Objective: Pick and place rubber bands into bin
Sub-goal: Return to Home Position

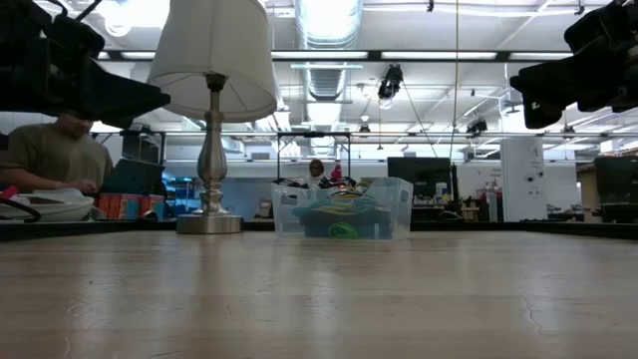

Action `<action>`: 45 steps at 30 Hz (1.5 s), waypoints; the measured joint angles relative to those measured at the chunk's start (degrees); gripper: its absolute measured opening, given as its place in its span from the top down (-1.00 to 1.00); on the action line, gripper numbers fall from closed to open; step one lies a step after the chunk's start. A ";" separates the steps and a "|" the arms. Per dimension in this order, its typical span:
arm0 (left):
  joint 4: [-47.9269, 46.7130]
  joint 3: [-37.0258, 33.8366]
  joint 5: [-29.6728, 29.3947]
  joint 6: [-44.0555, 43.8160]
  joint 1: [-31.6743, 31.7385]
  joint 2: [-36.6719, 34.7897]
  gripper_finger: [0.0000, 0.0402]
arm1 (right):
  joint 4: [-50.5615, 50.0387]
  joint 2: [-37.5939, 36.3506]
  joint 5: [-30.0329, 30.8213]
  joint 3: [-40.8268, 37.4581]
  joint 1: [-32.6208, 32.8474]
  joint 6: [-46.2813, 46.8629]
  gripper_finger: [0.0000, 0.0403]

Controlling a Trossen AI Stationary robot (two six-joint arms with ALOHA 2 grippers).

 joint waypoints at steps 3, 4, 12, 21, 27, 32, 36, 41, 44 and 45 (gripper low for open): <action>0.21 0.00 -0.06 0.01 0.00 0.90 0.30 | 0.00 0.00 0.00 0.00 0.00 0.00 0.66; 0.28 0.00 -0.06 0.00 0.00 1.19 0.30 | 0.00 0.02 0.00 0.00 0.00 -0.01 0.66; 2.00 0.00 -0.29 0.00 0.00 3.20 0.30 | 0.00 0.04 0.00 0.00 0.00 -0.02 0.66; 2.43 0.00 -0.26 0.02 0.00 4.68 0.30 | 0.00 0.02 0.02 0.00 0.00 -0.02 0.66; 2.50 0.00 -0.24 0.02 0.00 5.48 0.30 | 0.00 0.04 0.02 0.00 0.00 -0.02 0.66; 2.67 0.00 -0.22 0.02 0.00 5.99 0.30 | 0.00 0.04 0.04 0.00 0.00 -0.02 0.66; 2.69 0.00 -0.22 0.02 0.00 6.28 0.30 | 0.00 0.02 0.04 0.00 0.00 -0.02 0.66; 2.67 0.00 -0.20 0.02 0.00 6.22 0.30 | 0.03 0.02 0.06 0.00 0.00 -0.03 0.66; 2.69 0.00 -0.20 0.02 0.00 6.20 0.30 | 0.04 0.04 0.15 0.00 0.00 -0.04 0.66; 2.69 0.00 -0.19 0.02 0.00 6.25 0.30 | 0.04 0.04 0.15 0.00 0.00 -0.03 0.66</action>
